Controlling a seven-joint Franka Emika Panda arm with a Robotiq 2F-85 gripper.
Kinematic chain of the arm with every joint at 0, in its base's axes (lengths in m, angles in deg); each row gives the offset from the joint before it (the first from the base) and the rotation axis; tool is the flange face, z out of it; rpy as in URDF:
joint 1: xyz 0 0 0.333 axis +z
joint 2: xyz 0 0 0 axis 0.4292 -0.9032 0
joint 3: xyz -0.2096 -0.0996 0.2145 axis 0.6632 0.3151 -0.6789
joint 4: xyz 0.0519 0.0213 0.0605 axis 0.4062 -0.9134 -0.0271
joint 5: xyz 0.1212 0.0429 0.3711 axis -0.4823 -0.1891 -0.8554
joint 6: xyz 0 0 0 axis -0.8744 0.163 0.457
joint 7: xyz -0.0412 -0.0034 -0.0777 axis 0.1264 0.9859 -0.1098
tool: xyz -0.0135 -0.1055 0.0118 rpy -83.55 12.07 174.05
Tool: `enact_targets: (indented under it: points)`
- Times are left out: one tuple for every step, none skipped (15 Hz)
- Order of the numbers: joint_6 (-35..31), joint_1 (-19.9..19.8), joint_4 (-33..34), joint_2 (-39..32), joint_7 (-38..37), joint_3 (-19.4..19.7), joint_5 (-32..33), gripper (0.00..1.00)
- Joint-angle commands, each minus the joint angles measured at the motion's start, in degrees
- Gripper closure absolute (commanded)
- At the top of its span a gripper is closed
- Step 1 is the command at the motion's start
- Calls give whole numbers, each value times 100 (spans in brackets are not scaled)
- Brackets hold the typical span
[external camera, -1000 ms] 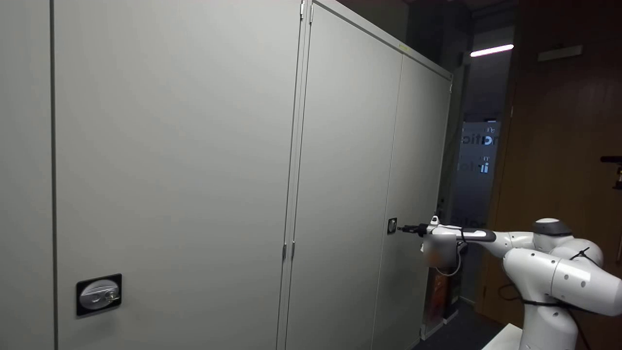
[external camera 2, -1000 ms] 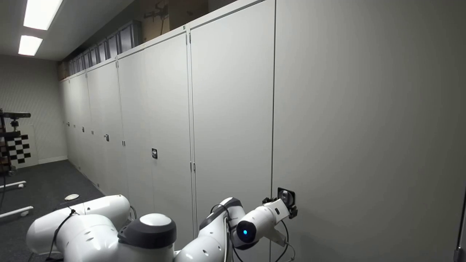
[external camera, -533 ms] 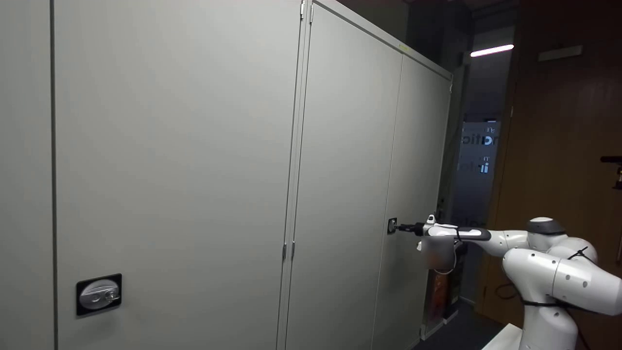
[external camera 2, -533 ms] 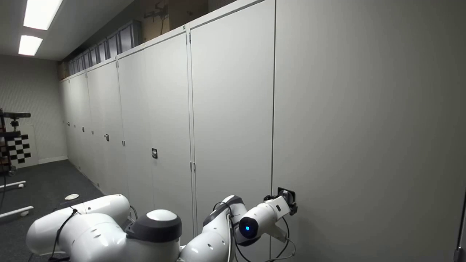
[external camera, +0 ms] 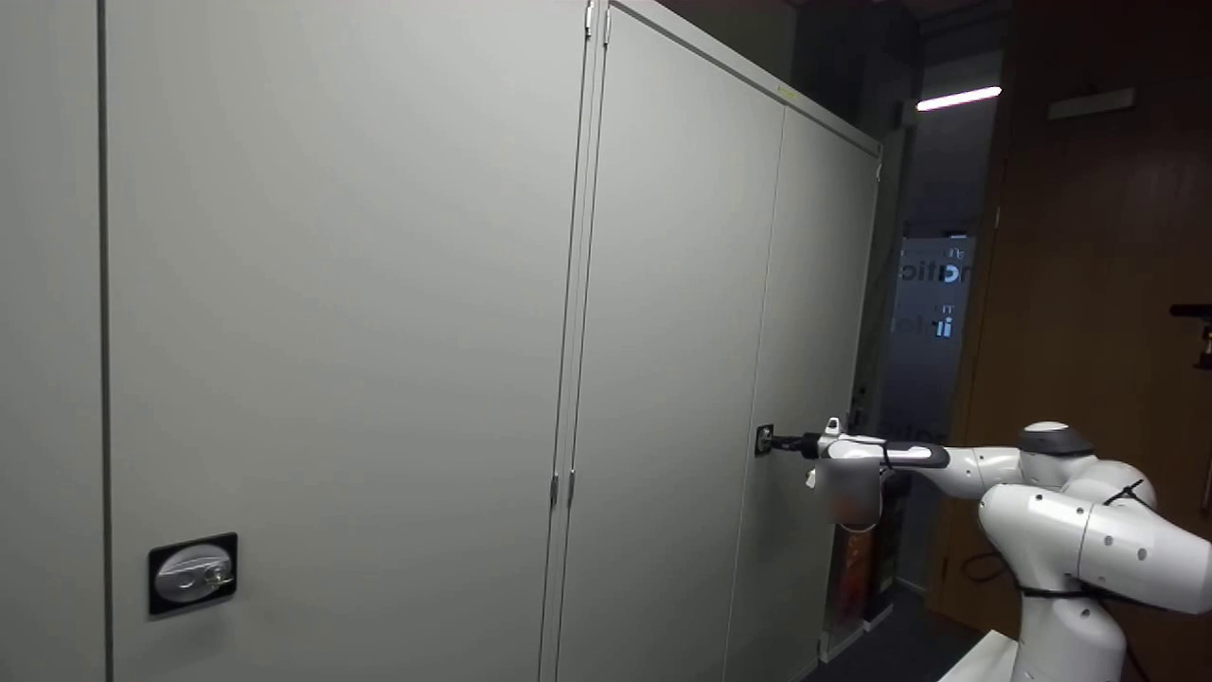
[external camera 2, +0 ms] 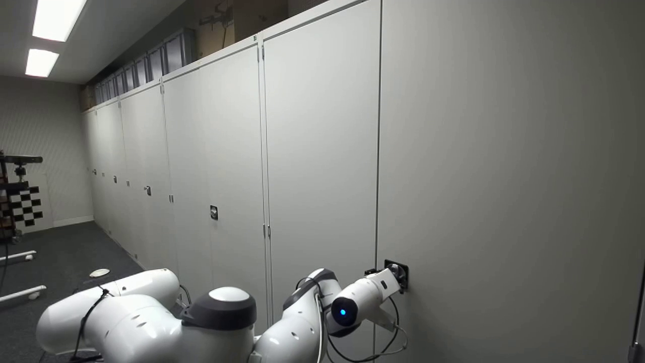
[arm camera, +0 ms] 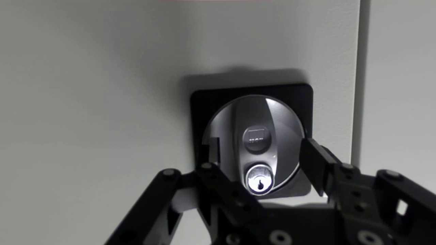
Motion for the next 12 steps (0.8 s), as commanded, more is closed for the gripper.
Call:
enact_targets:
  points:
    - [0, 146, 140, -53, -5, -7, 16, 30]
    - [0, 160, 155, -49, -7, -1, 10, 31]
    - [0, 166, 157, -52, -5, 3, 12, 34]
    - [0, 172, 166, -38, 5, 3, 28, 35]
    - [0, 180, 182, -43, 4, 6, 24, 41]
    - [0, 193, 205, -38, 5, 8, 25, 44]
    - [0, 190, 217, -41, 4, 8, 22, 47]
    - [0, 188, 226, -38, 5, 11, 21, 57]
    - [0, 185, 236, -41, 2, 17, 17, 59]
    - [0, 196, 267, -47, -1, 18, 11, 60]
    - [0, 204, 296, -42, 0, 19, 12, 77]
    - [0, 209, 313, -47, -2, 20, 11, 87]
